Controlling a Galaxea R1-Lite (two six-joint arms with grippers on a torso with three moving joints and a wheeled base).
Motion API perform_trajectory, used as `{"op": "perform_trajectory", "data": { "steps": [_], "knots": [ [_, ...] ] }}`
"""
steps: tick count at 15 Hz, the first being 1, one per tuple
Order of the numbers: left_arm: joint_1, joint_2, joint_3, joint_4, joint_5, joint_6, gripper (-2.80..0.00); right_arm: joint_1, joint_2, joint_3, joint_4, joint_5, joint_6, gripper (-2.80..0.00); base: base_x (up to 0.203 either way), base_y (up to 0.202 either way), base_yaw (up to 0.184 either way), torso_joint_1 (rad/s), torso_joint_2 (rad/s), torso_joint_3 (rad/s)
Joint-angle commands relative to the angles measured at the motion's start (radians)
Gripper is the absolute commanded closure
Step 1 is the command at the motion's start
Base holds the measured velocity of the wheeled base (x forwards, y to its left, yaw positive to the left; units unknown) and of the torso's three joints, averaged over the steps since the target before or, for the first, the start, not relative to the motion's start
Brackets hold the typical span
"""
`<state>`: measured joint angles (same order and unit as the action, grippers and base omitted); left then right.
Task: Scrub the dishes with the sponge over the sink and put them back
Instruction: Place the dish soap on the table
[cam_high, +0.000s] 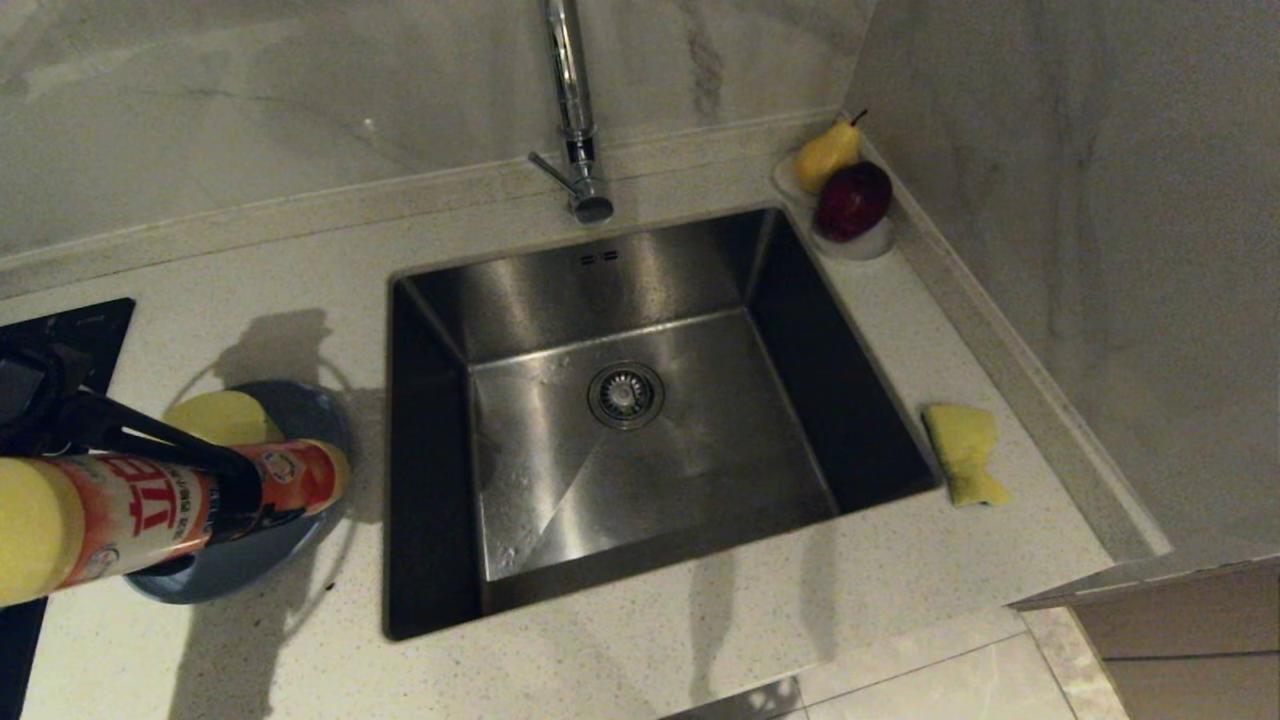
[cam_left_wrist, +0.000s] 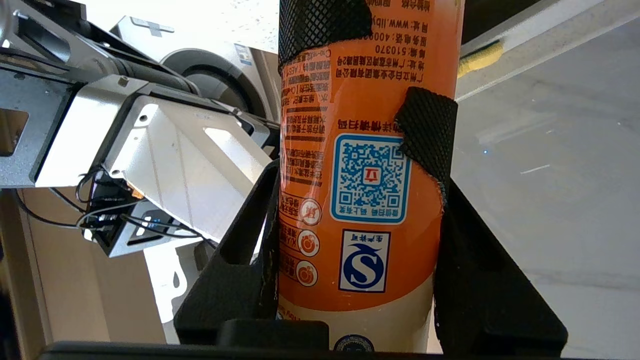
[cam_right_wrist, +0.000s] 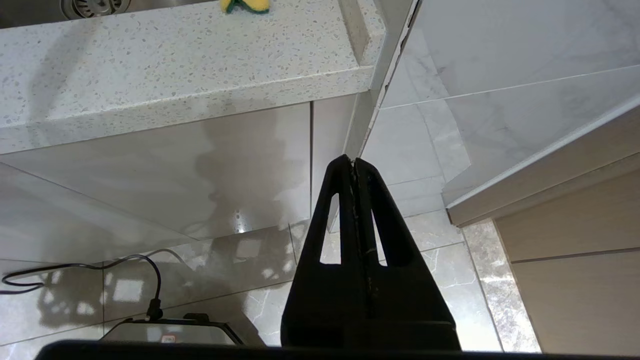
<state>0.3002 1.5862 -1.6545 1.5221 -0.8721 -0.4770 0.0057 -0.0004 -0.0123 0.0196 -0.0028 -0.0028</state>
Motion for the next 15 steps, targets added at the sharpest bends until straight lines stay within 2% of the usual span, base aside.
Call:
{"op": "perform_trajectory", "data": {
  "steps": [1,5,11,15],
  "knots": [
    [-0.001,0.008,0.011,0.008,-0.003,-0.001,0.0,0.0,-0.001,0.0,0.0,0.0,0.0,0.0,0.0,0.0,0.0,0.0,0.0,0.0],
    [-0.001,0.014,0.05,0.008,0.038,0.011,0.0,0.0,-0.001,0.0,0.0,0.0,0.0,0.0,0.0,0.0,0.0,0.0,0.0,0.0],
    [-0.007,-0.004,0.208,0.008,0.058,0.111,0.0,0.0,-0.001,0.0,0.0,0.0,0.0,0.0,0.0,0.0,0.0,0.0,0.0,0.0],
    [-0.007,-0.005,0.276,0.008,0.064,0.117,0.0,0.0,-0.001,0.0,0.0,0.0,0.0,0.0,0.0,0.0,0.0,0.0,0.0,0.0]
  ]
}}
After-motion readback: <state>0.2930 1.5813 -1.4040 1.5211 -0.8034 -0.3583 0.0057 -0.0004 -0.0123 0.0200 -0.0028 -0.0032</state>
